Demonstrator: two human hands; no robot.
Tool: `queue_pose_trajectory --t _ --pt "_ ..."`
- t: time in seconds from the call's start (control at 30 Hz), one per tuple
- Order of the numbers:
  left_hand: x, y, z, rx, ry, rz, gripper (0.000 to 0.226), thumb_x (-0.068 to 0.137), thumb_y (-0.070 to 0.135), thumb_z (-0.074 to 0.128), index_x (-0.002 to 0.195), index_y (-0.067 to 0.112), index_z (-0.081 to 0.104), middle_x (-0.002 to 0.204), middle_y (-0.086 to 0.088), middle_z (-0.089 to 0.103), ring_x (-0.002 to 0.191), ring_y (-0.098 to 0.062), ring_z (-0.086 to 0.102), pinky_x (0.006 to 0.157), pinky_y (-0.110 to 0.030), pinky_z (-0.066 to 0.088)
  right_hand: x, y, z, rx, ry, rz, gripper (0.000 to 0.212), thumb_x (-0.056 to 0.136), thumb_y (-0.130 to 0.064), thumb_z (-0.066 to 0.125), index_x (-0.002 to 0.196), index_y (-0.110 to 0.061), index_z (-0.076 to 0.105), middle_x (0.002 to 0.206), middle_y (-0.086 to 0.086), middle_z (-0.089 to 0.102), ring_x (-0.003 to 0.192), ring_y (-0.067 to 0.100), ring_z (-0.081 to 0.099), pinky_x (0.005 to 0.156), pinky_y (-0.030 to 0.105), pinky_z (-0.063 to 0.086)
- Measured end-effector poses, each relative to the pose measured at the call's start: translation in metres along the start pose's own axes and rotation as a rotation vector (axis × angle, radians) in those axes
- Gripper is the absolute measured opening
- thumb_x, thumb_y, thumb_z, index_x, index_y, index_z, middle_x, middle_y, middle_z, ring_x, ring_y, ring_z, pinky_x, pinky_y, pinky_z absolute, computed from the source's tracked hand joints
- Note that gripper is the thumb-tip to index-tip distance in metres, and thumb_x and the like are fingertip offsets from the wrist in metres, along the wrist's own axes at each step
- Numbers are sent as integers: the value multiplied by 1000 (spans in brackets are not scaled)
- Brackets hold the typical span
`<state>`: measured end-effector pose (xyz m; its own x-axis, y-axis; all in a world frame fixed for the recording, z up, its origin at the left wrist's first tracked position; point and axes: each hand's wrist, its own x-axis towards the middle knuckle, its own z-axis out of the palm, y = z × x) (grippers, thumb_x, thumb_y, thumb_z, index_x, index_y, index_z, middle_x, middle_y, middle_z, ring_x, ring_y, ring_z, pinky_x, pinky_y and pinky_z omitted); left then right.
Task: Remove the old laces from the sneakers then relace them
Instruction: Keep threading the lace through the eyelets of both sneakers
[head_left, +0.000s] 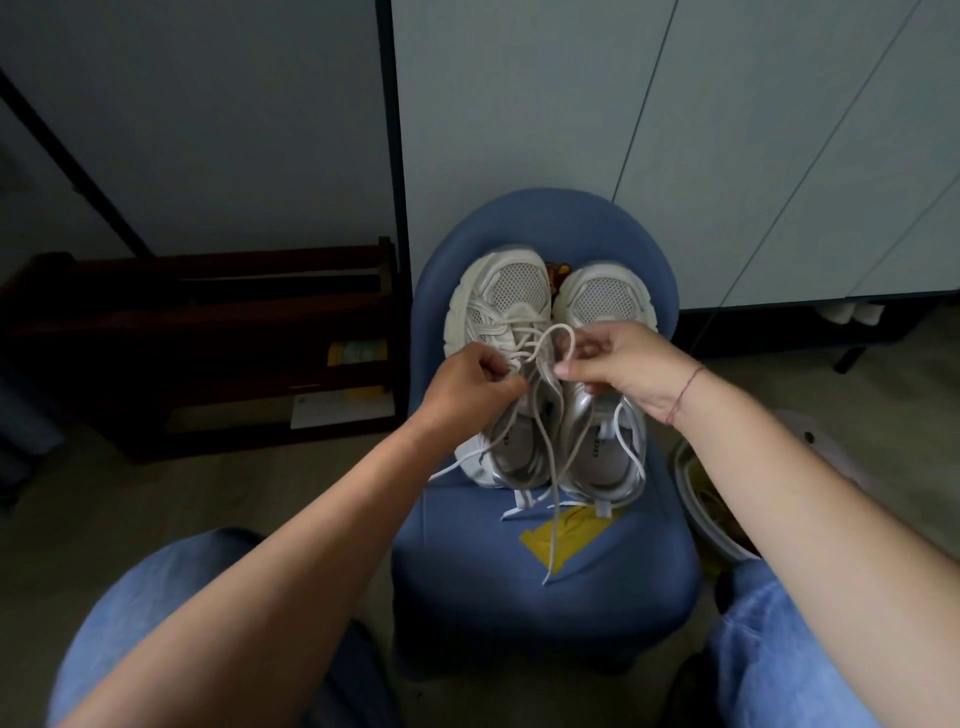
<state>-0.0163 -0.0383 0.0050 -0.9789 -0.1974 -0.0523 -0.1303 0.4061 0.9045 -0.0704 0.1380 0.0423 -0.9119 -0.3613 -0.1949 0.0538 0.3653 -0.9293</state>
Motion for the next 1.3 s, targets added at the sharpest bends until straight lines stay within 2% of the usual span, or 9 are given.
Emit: queue_pose_trajectory --t 0.1,0.23,0.43,0.5,0.6,0.73,0.87,1.07,1.3 --pt "-1 1 0 -7 -1 0 17 85 22 72 95 12 62 70 8 51 60 -5 47 57 -20 40 -1 8 2 -141 72 -60 8 82 -5 71 79 -12 70 69 1 64 59 10 54 52 16 47" --pt "-3 1 -1 -3 -4 7 18 85 23 72 95 12 62 70 8 51 60 -5 47 56 -20 39 -1 4 6 -72 108 -67 23 91 -9 60 69 -10 64 57 -1 60 41 3 49 41 14 40" --pt "-3 -1 -4 -16 -23 11 13 86 23 71 87 19 59 71 8 51 61 -5 47 59 -21 40 0 -15 -16 1064 -40 288 26 98 -22 44 75 -13 54 56 -4 41 44 6 40 39 14 34" --pt "-2 -1 -4 -18 -25 10 14 86 23 72 85 21 58 71 8 51 62 -5 47 59 -21 40 -2 -10 -11 938 -24 212 17 96 -19 48 88 -11 60 64 -3 46 52 6 44 45 14 40" --pt "-1 -1 -4 -18 -16 8 15 85 24 72 82 22 57 71 9 51 62 -5 47 59 -21 39 -4 -3 4 383 27 25 16 92 -3 55 105 -2 63 71 -1 54 58 4 48 50 12 43" --pt "0 -2 -3 -8 -6 6 16 84 23 72 80 24 57 72 9 52 62 -5 48 59 -21 41 1 5 15 -21 172 -61 14 92 -1 57 101 4 67 68 3 64 51 4 57 53 12 47" --pt "-1 -3 -5 -16 -11 11 17 84 22 73 79 24 56 70 8 52 60 -4 47 57 -19 40 -1 -6 11 278 175 -24 22 97 -1 47 84 -3 65 57 -1 64 44 3 56 47 12 47" --pt "-1 -2 -5 -6 -20 16 16 86 23 72 82 23 56 70 8 52 60 -4 47 55 -17 39 -3 -31 -21 905 50 220 20 98 -20 46 92 -6 58 47 -8 45 30 1 32 31 10 23" --pt "0 -3 -4 -4 -21 9 15 86 24 72 83 22 57 71 7 52 61 -6 48 58 -21 41 -11 0 -6 223 14 12 29 85 -4 63 112 5 63 90 3 62 65 2 51 56 11 42"
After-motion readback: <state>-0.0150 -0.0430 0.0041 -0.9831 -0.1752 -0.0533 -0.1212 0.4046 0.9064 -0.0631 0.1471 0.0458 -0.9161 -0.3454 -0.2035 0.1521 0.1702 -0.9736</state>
